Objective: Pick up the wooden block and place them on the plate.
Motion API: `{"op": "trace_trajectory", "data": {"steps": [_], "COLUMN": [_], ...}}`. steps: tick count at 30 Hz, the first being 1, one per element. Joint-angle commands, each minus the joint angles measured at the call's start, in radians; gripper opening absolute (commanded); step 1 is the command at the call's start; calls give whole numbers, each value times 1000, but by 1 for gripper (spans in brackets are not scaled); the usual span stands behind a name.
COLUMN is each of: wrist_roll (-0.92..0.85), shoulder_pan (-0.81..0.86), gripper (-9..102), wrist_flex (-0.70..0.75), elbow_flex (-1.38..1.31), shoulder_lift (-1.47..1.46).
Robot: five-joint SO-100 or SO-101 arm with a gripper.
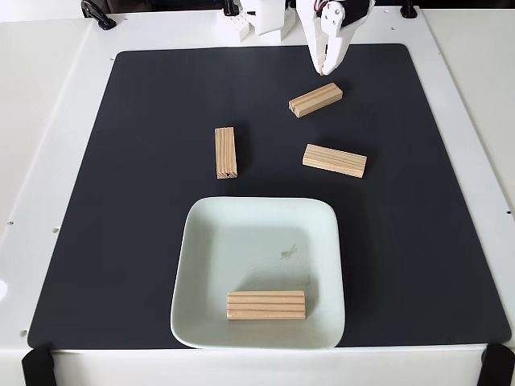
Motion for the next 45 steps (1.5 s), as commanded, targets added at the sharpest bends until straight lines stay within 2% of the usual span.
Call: {"op": "trace_trajectory", "data": {"steps": [1,11,15,20,24,32,37,45], "wrist_roll": [11,-15,-75,-164,-179,-164,-77,-60], "shoulder_pan": [0,2,35,115,144,127,67,48], "gripper": [0,1,13,25,25,25,25,25], "wrist_flex": [-11,-12,-21,-146,-206,-210,-244,-314], "elbow_flex": [54,209,279,407,454,453,408,383], "shoulder_lift": [87,328,399,482,499,396,304,207]}}
